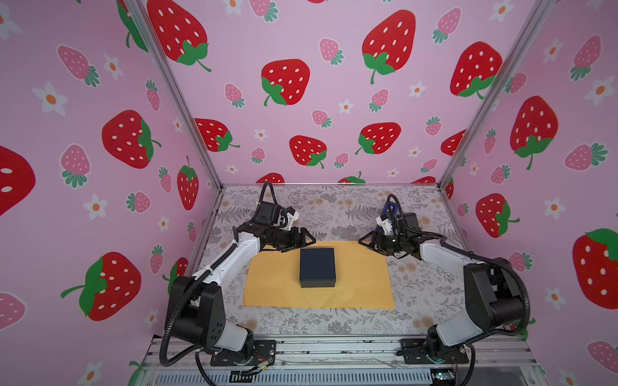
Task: Wrap a gift box in wrapping paper
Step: Move the gift box onto the wrapping paper, then first fold the wrapping paper around the gift box.
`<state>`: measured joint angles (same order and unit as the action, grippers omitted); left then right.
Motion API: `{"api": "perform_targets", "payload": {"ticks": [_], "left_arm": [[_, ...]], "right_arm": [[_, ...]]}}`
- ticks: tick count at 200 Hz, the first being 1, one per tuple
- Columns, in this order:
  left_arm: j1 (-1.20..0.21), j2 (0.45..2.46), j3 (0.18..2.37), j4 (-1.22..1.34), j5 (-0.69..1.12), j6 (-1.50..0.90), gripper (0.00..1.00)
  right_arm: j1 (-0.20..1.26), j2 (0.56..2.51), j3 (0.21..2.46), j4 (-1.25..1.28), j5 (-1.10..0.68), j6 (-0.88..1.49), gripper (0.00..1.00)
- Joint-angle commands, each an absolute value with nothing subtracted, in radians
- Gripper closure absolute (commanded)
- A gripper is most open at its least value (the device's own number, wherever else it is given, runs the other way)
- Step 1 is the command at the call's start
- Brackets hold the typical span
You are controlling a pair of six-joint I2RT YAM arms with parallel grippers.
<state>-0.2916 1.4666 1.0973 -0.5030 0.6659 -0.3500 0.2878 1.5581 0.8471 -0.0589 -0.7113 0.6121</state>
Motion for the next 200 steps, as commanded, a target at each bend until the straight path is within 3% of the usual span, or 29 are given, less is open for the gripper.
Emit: {"api": "perform_targets", "payload": {"ticks": [1,29,62,142,200], "left_arm": [[-0.351,1.479,1.123,-0.55,0.69,-0.367,0.3],[-0.415,1.528,1.128,-0.528,0.703,-0.399,0.59],[-0.452,1.577,1.105,-0.527,0.673,-0.389,0.77],[-0.457,1.647,1.066,-0.548,0.621,-0.365,0.83],[-0.459,1.664,1.08,-0.558,0.621,-0.358,0.84]], "right_arm": [[0.171,1.57,0.822,-0.122,-0.762,0.47,0.3],[0.071,1.677,0.839,-0.113,-0.804,0.405,0.3],[0.031,1.741,0.841,-0.043,-0.818,0.416,0.3],[0.066,1.809,0.809,-0.045,-0.84,0.385,0.3],[0.075,1.742,0.723,0.025,-0.934,0.45,0.3]]}}
